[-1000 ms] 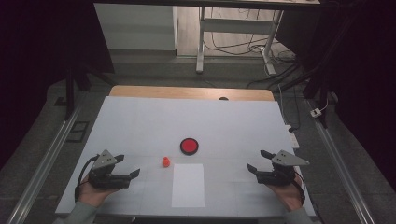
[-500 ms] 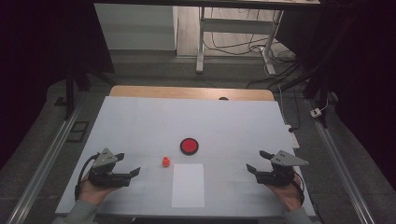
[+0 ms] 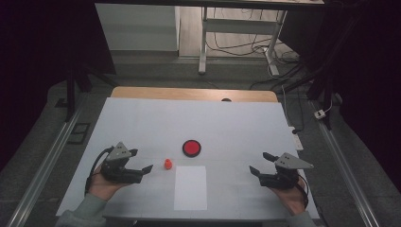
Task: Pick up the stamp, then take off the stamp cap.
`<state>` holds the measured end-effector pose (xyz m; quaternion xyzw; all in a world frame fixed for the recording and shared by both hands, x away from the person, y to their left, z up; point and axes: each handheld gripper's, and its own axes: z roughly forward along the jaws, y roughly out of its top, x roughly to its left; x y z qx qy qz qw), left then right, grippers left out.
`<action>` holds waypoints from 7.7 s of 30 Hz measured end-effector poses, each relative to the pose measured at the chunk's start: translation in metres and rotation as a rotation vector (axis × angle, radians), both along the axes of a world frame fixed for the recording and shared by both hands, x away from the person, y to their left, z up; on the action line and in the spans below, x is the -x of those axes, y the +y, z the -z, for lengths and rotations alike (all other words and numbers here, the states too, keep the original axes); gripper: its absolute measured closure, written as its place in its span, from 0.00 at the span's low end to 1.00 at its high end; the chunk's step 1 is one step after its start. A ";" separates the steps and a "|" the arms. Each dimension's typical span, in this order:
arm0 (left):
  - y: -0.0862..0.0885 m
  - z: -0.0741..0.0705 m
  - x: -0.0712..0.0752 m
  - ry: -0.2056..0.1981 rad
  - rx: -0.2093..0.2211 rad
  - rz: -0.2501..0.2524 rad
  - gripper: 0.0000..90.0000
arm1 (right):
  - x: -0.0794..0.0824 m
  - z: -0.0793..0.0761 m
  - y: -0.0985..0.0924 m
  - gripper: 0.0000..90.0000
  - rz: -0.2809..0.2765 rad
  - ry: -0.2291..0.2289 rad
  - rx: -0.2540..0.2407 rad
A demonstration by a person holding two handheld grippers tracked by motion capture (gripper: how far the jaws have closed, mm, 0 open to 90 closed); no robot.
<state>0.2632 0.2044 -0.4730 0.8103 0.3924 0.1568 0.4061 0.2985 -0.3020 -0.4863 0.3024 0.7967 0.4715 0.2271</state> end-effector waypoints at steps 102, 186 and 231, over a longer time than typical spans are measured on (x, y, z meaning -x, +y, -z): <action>-0.058 0.050 -0.049 0.031 -0.127 0.188 0.79 | -0.003 0.016 0.010 0.31 -0.015 0.049 0.056; -0.050 -0.022 -0.016 -0.091 0.196 0.240 0.80 | -0.002 0.016 0.013 0.32 -0.004 0.034 0.064; -0.091 -0.017 -0.012 -0.049 0.215 0.343 0.80 | 0.000 0.015 0.019 0.33 -0.022 0.022 0.069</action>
